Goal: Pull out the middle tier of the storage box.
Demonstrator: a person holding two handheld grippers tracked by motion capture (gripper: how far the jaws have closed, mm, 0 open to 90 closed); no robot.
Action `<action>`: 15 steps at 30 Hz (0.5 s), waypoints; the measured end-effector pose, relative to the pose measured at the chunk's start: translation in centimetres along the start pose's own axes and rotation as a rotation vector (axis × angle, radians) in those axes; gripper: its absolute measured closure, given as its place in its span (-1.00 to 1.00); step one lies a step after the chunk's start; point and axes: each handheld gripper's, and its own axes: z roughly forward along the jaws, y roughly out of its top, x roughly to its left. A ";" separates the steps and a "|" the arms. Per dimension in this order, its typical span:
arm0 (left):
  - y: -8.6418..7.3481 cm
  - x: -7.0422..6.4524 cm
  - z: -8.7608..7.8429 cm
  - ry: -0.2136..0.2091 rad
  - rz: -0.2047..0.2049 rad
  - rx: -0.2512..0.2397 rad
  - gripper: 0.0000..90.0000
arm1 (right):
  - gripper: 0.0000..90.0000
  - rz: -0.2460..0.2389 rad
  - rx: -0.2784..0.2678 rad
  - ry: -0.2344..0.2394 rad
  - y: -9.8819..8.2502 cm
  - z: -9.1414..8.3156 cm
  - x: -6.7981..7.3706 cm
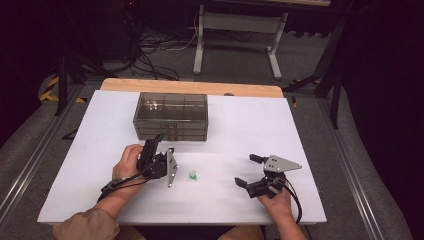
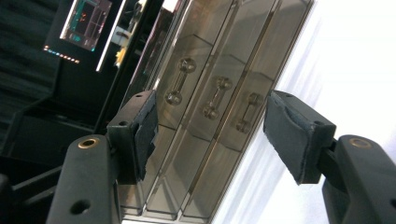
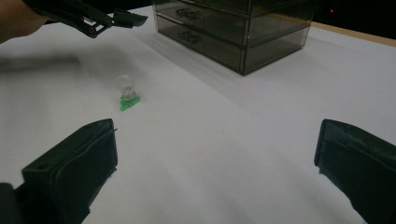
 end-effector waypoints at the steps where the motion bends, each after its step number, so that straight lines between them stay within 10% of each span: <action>1: 0.0 -0.1 0.0 0.005 0.009 0.000 -0.18 | -1.00 0.000 0.000 0.000 0.0 0.0 0.0; 15: 0.5 -1.4 0.7 0.113 0.157 0.060 -0.10 | -1.00 0.004 0.002 0.002 0.0 0.0 0.0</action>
